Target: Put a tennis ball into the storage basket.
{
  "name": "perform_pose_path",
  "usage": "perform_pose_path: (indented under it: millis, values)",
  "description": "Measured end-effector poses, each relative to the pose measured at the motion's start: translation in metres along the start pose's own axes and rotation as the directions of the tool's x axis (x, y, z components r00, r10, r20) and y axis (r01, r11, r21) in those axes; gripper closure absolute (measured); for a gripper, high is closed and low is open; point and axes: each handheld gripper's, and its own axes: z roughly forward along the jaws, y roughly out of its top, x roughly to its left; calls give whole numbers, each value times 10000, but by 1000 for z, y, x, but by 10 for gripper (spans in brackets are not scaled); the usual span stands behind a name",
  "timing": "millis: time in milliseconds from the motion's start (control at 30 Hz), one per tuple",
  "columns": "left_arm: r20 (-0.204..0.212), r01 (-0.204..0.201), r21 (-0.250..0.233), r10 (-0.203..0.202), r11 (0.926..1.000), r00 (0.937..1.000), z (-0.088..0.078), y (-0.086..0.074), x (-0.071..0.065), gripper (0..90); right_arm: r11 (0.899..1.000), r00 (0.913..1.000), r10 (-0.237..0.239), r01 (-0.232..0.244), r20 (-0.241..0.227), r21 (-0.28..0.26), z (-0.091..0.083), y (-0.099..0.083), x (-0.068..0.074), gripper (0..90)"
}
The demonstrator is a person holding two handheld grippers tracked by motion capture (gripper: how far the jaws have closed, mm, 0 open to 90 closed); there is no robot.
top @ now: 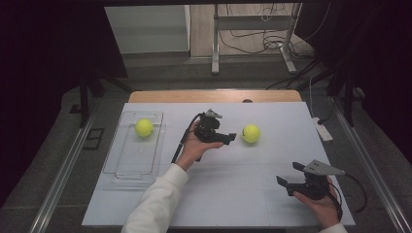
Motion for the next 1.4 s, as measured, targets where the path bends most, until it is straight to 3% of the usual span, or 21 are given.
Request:
perform_pose_path:
  millis: [1133,1400]
  values:
    - [-38,-294,334,296,9990,9996,30,18,-16,178,10000,10000,25,-25,-28,-21,-1,-1,-1,147]
    - [-68,-204,423,207,9989,9998,37,20,-17,178,10000,10000,12,-12,-25,-9,-1,-1,-1,147]
